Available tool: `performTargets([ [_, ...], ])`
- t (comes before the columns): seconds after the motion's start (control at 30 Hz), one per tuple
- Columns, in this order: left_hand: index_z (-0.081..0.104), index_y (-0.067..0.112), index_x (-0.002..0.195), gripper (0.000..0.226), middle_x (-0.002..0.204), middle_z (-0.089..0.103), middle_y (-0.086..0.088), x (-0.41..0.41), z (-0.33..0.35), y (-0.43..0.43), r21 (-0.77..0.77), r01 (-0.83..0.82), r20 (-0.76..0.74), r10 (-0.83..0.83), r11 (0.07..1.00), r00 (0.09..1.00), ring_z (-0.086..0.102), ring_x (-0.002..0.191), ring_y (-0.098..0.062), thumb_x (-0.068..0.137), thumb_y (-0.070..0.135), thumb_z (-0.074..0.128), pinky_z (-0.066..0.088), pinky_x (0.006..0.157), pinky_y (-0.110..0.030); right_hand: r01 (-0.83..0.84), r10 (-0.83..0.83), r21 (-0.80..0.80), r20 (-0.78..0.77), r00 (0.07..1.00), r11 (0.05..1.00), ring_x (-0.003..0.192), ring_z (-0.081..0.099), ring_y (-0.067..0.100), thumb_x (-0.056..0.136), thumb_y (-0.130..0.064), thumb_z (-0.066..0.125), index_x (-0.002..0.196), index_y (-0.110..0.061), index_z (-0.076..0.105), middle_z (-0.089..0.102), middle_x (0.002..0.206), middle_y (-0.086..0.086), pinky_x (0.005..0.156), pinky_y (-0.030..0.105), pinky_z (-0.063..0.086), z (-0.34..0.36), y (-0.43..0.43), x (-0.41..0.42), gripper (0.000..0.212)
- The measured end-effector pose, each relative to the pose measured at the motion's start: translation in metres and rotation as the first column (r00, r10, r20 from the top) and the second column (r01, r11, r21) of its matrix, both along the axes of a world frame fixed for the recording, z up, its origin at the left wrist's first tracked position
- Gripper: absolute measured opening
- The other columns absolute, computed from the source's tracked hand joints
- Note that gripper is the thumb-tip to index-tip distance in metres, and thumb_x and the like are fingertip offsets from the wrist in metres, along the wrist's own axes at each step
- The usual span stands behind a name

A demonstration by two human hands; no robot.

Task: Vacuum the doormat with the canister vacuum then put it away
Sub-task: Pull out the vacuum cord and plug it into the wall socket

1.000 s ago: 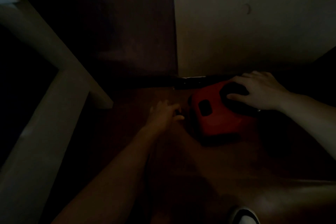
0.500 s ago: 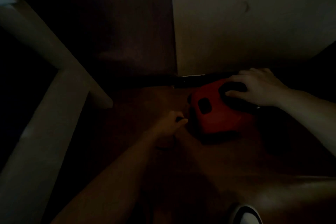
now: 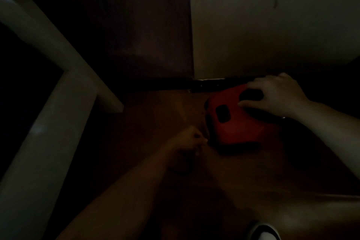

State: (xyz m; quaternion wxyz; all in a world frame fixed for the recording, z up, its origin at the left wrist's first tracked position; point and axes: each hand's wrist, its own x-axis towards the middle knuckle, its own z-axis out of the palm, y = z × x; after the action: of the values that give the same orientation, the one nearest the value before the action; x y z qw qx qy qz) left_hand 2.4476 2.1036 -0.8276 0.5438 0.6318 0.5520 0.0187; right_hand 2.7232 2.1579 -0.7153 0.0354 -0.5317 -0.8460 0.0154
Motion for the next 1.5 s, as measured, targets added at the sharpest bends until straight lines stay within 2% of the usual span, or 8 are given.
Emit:
performTargets([
  [0.13,0.052,-0.007,0.130,0.031,0.129,0.057,-0.023,-0.007,-0.015,0.003,0.124,-0.116,-0.226,0.142,0.985,0.964,0.057,0.117,-0.036,0.104,0.006,0.041,0.046,0.090,-0.034,0.022,-0.022,-0.002,0.002,1.000,1.000,0.101,0.061,0.021,0.077,-0.082,0.045,0.114,-0.038,0.067,0.068,0.103,-0.007,0.084,0.036,0.034,-0.001,0.000,-0.003,0.061],
  [0.23,0.050,-0.013,0.123,0.025,0.096,0.064,-0.015,-0.008,-0.013,0.035,0.233,-0.467,0.077,0.462,0.853,0.883,0.063,0.082,-0.028,0.102,-0.002,0.042,0.052,0.082,-0.043,0.024,-0.024,0.003,0.030,0.999,1.000,0.105,0.062,0.022,0.079,-0.079,0.049,0.114,-0.038,0.067,0.069,0.106,-0.006,0.087,0.038,0.039,0.001,0.000,-0.004,0.057],
  [0.37,0.041,0.024,0.129,0.054,0.095,0.057,0.001,-0.003,0.016,0.044,0.260,-0.263,0.398,0.145,0.929,0.906,0.059,0.085,-0.011,0.089,-0.004,0.064,0.052,0.075,-0.028,0.029,-0.029,0.009,0.043,0.999,1.000,0.107,0.061,0.023,0.079,-0.079,0.048,0.117,-0.037,0.067,0.070,0.111,-0.005,0.089,0.039,0.039,0.002,0.000,-0.005,0.060],
  [0.5,0.047,0.050,0.121,0.056,0.114,0.050,-0.001,-0.012,0.022,0.032,0.415,0.224,0.076,-0.279,0.882,0.957,0.055,0.108,-0.020,0.081,0.022,0.074,0.047,0.098,-0.036,0.041,-0.040,-0.026,0.025,0.999,0.999,0.109,0.060,0.022,0.078,-0.080,0.048,0.116,-0.039,0.066,0.070,0.114,-0.006,0.089,0.038,0.038,0.004,0.000,-0.005,0.058],
  [0.9,0.069,0.024,0.109,0.041,0.114,0.067,-0.002,-0.019,0.016,0.008,0.260,0.639,-0.598,-0.400,0.724,0.695,0.063,0.105,-0.024,0.086,0.057,0.066,0.043,0.076,-0.027,0.021,-0.020,-0.021,0.031,0.999,1.000,0.111,0.061,0.024,0.078,-0.080,0.048,0.116,-0.038,0.067,0.071,0.117,-0.004,0.086,0.037,0.036,0.002,0.001,-0.004,0.060],
  [1.07,0.065,0.013,0.122,0.034,0.124,0.065,-0.012,-0.029,0.003,0.012,0.240,0.477,-0.488,-0.320,0.845,0.812,0.061,0.112,-0.032,0.101,0.035,0.049,0.050,0.093,-0.040,0.035,-0.033,-0.059,0.037,0.999,0.998,0.113,0.060,0.022,0.075,-0.085,0.040,0.118,-0.043,0.065,0.070,0.120,-0.007,0.088,0.037,0.036,0.003,0.003,-0.003,0.065],
  [1.27,0.057,-0.015,0.114,0.033,0.109,0.067,-0.033,-0.032,-0.004,0.011,0.169,-0.025,-0.051,0.034,0.985,0.998,0.059,0.046,-0.001,0.106,0.006,0.033,0.044,0.049,-0.011,0.042,-0.039,-0.061,0.052,0.998,0.997,0.116,0.059,0.022,0.075,-0.084,0.040,0.120,-0.042,0.064,0.068,0.123,-0.008,0.090,0.038,0.036,0.003,0.001,-0.005,0.066],
  [1.5,0.059,0.002,0.107,0.020,0.086,0.061,-0.001,0.005,-0.003,0.018,-0.136,-0.526,0.285,0.542,0.840,0.791,0.052,0.064,-0.006,0.101,-0.001,0.040,0.040,0.052,-0.013,0.037,-0.035,-0.039,0.049,0.998,0.999,0.109,0.060,0.020,0.069,-0.088,0.030,0.120,-0.042,0.064,0.069,0.117,-0.010,0.087,0.036,0.035,-0.001,0.003,-0.003,0.077],
])
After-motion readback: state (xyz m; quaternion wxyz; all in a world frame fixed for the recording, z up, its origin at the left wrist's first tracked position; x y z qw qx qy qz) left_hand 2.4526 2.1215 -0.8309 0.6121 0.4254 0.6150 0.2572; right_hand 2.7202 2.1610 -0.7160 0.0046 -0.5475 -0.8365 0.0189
